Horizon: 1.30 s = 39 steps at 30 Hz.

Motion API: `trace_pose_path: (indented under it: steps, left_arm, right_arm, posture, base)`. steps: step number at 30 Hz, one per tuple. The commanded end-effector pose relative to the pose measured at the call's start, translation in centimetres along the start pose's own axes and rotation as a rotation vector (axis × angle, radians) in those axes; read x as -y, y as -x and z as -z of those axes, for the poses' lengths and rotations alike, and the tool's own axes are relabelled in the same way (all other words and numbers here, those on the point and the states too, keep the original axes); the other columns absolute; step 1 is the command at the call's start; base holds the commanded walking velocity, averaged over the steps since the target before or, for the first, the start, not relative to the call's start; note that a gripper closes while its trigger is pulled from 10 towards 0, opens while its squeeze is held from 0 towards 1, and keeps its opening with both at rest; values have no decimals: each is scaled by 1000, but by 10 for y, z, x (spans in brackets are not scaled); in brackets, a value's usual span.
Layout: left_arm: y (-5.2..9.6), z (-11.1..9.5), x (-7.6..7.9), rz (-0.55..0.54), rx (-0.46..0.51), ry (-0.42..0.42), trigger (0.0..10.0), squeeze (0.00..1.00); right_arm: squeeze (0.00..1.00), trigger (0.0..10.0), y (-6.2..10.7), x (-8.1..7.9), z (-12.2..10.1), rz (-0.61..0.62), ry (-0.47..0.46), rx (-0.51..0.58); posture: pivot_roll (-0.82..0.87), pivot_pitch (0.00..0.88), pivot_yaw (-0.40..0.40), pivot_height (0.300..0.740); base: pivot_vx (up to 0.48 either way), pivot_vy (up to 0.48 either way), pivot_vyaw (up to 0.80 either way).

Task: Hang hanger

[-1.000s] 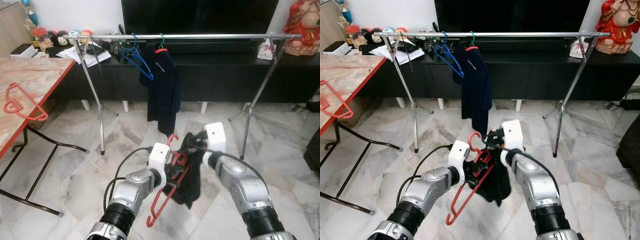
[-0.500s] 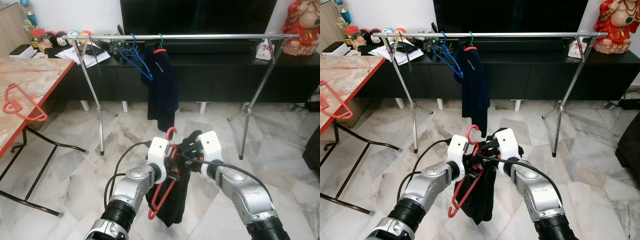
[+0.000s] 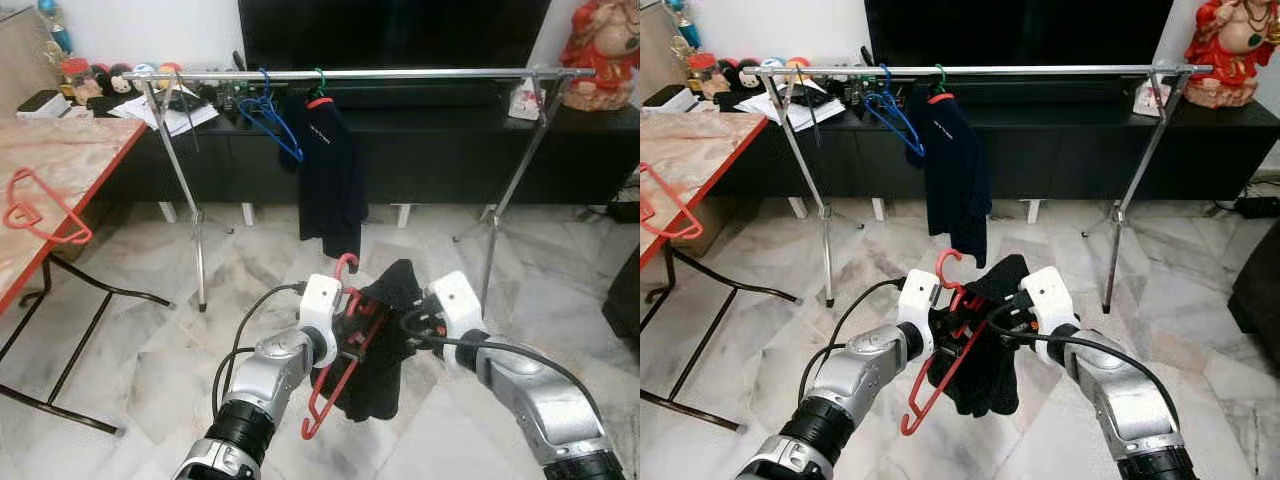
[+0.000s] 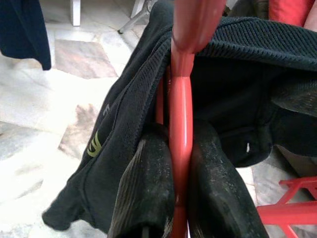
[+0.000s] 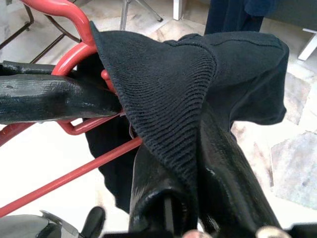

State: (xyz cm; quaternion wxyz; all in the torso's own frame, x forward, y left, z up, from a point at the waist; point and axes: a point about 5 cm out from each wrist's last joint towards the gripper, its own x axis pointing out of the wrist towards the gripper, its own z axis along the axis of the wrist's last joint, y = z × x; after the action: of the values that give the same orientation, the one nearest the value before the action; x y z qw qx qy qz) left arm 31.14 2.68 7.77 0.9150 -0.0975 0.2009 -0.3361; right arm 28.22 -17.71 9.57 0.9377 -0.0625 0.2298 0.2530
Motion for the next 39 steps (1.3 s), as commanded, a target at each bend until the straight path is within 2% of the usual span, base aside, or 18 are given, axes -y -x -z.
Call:
trace_pose_path:
  steps: [1,3,9,19,25,31,39]
  left_arm:
    - [0,-7,-1,7,35,7,10000,0]
    - [-1,-7,-1,15,37,5,10000,0]
    - [0,-7,-1,20,38,2,10000,0]
    - [0,-9,5,61,61,8,10000,0]
    - [0,-10,8,94,70,-3,10000,0]
    - [3,-2,20,235,4,-52,10000,0]
    - [7,5,24,298,-37,-76,10000,0]
  right_arm:
    - [0,10000,5,0,-9,-31,15,57]
    - [0,10000,8,-4,-12,-75,41,76]
    - [0,10000,18,0,-13,-109,83,86]
    - [0,10000,36,-1,0,-215,208,13]
    - [0,10000,37,-7,0,-264,230,11]
    - [0,10000,34,-6,-5,-252,250,29]
    - [0,10000,34,-3,-6,-258,287,22]
  posture:
    - [-157,0,25,740]
    - [-156,0,26,740]
    - [-159,0,28,740]
    - [-161,0,27,740]
    - [-163,0,27,740]
    - [-161,0,28,740]
    - [-161,0,27,740]
  base:
    - [0,0,0]
    - [0,0,0]
    - [0,0,0]
    - [0,0,0]
    - [0,0,0]
    - [0,0,0]
    - [0,0,0]
